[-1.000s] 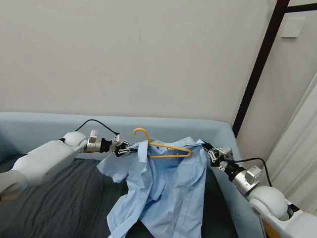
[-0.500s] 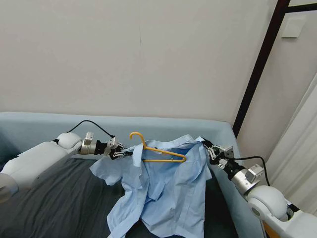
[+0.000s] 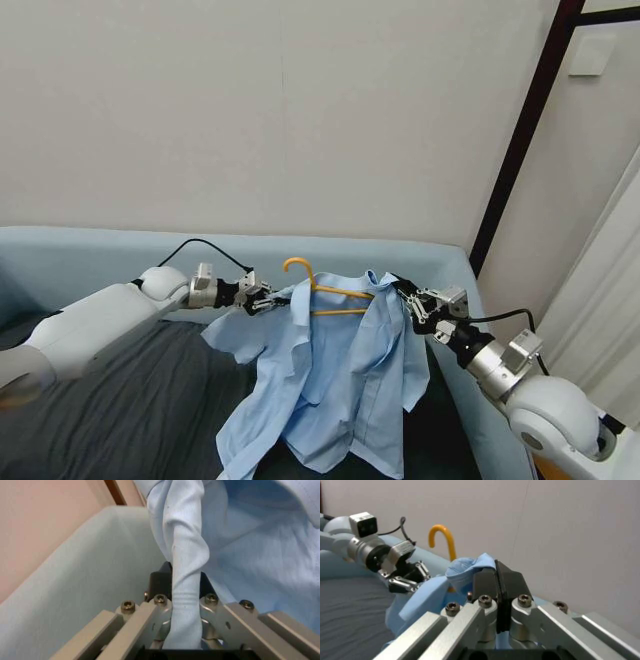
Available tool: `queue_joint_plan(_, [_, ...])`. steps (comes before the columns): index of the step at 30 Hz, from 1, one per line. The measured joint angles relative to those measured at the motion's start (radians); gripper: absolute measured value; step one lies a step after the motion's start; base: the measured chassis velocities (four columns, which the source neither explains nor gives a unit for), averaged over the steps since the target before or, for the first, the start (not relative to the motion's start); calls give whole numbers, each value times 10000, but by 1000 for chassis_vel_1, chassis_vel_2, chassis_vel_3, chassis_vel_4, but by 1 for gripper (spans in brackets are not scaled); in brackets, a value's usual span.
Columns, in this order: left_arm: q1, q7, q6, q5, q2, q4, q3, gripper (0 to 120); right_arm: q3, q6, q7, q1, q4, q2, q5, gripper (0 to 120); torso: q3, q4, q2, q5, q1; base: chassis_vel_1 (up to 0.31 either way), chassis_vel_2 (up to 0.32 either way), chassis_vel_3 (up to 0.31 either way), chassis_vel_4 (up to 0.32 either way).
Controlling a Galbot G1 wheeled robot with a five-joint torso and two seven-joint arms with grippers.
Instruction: Pick up the clothes from the sofa and hang them on the clothes hanger.
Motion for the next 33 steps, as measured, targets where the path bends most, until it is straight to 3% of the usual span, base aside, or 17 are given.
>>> queue_joint_plan(7, [-436,-238,76,-270,-287,94,100,2,-141,-42,-62,-159,472,-260,-101,0,1,2,0,-1,0,0,0,0,0])
queue_joint_plan(17, [-2389,-183,358,-1272,-472,216,1050,2,-582,-34,-254,195,295,-387,-399,0,1,4,0,0,1,0,0,0,0])
queue_joint_plan(21, [-3123,-206,503,-1629,-308,-432,1470,2,-574,-37,-81,439,-50,-319,-227,0,0,0,0,4,0,0,0,0,0])
queue_joint_plan(29, [-3356,-598,586,-1804,227,-1541,1672,2,-322,-143,187,150,37,-308,-120,0,0,3,0,-1,0,0,0,0,0])
queue_joint_plan(33, [-3392,-723,573,-1787,392,-1653,1671,2,-228,-242,350,-74,193,-379,-53,14,0,1,0,-1,0,0,0,0,0])
